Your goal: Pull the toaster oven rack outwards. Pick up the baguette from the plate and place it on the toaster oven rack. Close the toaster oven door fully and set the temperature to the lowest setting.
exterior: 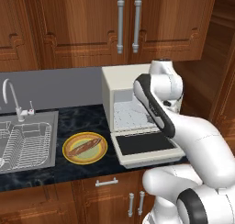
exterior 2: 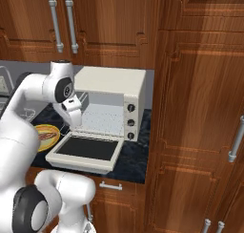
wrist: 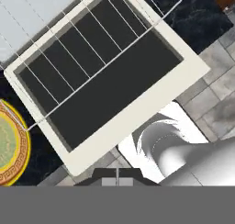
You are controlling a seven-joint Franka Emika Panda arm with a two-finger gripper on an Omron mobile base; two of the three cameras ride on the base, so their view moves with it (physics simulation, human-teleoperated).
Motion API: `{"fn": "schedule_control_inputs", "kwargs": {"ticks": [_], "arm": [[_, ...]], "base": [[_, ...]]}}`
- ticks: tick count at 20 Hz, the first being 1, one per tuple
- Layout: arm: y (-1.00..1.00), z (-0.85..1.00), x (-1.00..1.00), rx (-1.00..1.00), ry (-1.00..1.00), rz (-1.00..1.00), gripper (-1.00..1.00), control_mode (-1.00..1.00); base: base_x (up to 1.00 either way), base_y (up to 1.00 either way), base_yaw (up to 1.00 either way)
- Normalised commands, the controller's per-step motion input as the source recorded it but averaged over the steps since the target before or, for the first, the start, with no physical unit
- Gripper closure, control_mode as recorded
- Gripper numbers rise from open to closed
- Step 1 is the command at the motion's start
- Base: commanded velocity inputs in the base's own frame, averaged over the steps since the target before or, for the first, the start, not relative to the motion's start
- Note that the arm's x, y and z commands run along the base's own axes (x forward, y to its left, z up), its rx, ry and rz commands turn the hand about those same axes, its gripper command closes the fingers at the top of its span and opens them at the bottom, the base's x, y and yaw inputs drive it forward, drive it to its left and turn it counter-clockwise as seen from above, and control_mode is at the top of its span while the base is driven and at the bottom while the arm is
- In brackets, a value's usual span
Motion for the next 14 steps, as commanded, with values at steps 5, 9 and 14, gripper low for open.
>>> {"fn": "schedule_control_inputs", "kwargs": {"ticks": [5, 9, 14], "arm": [[0.83, 0.14, -0.04, 0.00, -0.16, 0.45, 1.00, -1.00], [0.91, 0.00, 0.00, 0.05, -0.11, 0.04, 1.00, -1.00], [1.00, -0.06, 0.15, -0.01, -0.03, 0.00, 1.00, -1.00]], "base": [[0.00, 0.00, 0.00], [0.00, 0.00, 0.00], [0.00, 0.00, 0.00]]}}
